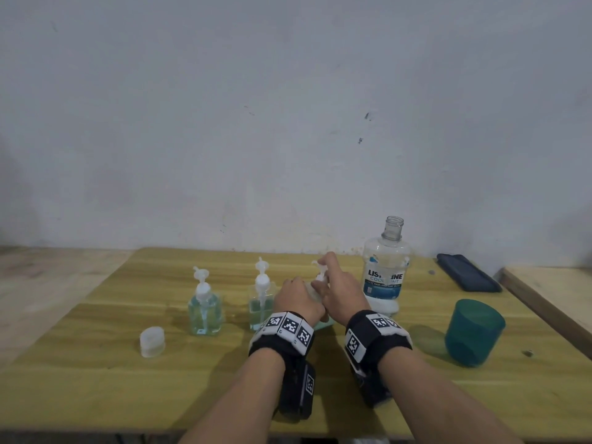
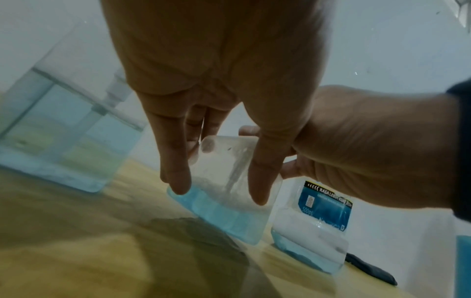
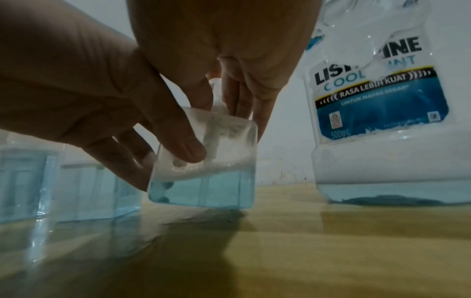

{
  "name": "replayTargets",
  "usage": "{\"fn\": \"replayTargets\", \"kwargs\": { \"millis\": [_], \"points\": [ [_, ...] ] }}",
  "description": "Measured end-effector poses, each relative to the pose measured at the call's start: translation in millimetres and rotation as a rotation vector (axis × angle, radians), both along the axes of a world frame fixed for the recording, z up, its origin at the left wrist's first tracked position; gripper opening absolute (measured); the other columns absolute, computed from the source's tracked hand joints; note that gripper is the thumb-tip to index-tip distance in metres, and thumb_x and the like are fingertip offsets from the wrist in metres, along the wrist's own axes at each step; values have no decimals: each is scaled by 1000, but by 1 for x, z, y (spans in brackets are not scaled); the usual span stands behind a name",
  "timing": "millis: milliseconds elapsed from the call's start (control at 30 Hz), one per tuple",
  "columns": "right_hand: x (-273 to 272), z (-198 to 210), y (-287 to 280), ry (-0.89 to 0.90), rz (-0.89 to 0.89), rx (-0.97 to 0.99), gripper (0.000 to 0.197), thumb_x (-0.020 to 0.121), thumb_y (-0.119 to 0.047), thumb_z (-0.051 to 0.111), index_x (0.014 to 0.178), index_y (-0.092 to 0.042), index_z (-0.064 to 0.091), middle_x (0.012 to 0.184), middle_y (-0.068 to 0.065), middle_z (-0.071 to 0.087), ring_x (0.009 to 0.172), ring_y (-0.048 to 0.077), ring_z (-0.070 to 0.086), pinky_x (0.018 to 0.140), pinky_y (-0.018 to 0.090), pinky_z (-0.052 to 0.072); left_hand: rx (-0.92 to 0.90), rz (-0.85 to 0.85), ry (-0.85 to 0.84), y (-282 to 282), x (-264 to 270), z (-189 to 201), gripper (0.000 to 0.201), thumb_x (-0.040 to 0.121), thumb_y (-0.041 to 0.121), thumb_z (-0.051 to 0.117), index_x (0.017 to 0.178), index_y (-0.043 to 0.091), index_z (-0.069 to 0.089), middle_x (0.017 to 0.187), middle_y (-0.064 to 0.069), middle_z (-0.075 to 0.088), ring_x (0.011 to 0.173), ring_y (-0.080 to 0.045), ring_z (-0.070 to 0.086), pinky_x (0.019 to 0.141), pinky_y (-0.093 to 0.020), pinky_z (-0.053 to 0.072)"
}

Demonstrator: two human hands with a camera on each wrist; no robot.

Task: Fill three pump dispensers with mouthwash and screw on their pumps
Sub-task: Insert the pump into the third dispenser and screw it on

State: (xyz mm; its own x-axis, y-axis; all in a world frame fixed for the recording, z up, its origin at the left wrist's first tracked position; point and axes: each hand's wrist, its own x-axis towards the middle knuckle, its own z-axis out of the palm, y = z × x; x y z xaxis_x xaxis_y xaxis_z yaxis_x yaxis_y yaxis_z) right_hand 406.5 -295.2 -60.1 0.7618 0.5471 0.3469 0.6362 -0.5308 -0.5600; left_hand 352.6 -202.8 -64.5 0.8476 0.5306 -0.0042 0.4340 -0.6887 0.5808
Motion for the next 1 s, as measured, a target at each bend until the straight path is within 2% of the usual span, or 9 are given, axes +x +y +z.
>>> {"fn": "replayTargets", "kwargs": {
  "millis": [167,367,467,567,633,667,733,900,1000],
  "points": [
    [-4,2,-3,98,-16,91,31,96,-17,58,121,-22,40,82,9,63,78,24,62,74,41,53,19,6,-12,-1,-1,2,52,70,24,79,114,12,54,123,-4,53,104,-25,59,77,-32,50],
    [-8,6,-5,112,-13,96,28,95,-16,60,117,-21,44,87,12,65,82,27,63,77,42,53,31,3,-32,-3,1,-3,58,74,23,79,123,11,50,133,-4,48,113,-25,57,85,-33,51],
    [-9,7,-3,155,-15,100,38,93,-18,63,123,-27,41,92,9,65,86,26,63,80,39,54,25,-5,-32,-2,1,-8,59,74,21,79,124,12,49,132,-3,47,113,-23,56,86,-30,48],
    [1,7,-5,268,-28,83,52,90,-29,68,135,-24,43,111,-1,60,102,18,57,93,32,46,22,-15,-39,-1,2,-11,62,75,20,79,128,12,48,134,-2,46,115,-23,54,86,-30,46],
    [6,5,-6,253,-43,40,30,88,-35,69,112,-18,61,109,-2,65,101,16,59,92,33,48,24,-17,-33,0,2,-13,59,76,19,78,126,12,48,134,-3,47,115,-23,55,87,-30,47],
    [5,5,-6,233,-53,38,24,87,-35,70,100,-17,64,102,-2,66,96,16,60,85,33,50,18,-16,-32,0,3,-14,58,75,19,79,125,12,50,133,-3,47,113,-22,55,86,-30,47],
    [3,4,-5,200,-71,44,25,87,-35,70,95,-12,62,96,0,64,90,20,60,73,30,48,0,-12,-24,0,4,-15,57,74,20,80,123,13,52,131,-2,49,112,-22,56,86,-30,47],
    [-4,7,0,139,-101,-27,37,86,-33,72,110,-9,59,106,4,62,98,21,59,86,35,51,15,-22,22,-1,8,-11,54,73,15,80,119,13,53,129,-4,50,111,-23,57,80,-29,45],
    [0,16,-12,135,-120,25,50,81,-25,76,125,-18,52,112,-1,57,102,17,55,92,35,49,22,-43,70,1,11,-6,59,73,12,81,123,10,51,128,-6,53,110,-28,59,85,-35,52]
  ]
}}
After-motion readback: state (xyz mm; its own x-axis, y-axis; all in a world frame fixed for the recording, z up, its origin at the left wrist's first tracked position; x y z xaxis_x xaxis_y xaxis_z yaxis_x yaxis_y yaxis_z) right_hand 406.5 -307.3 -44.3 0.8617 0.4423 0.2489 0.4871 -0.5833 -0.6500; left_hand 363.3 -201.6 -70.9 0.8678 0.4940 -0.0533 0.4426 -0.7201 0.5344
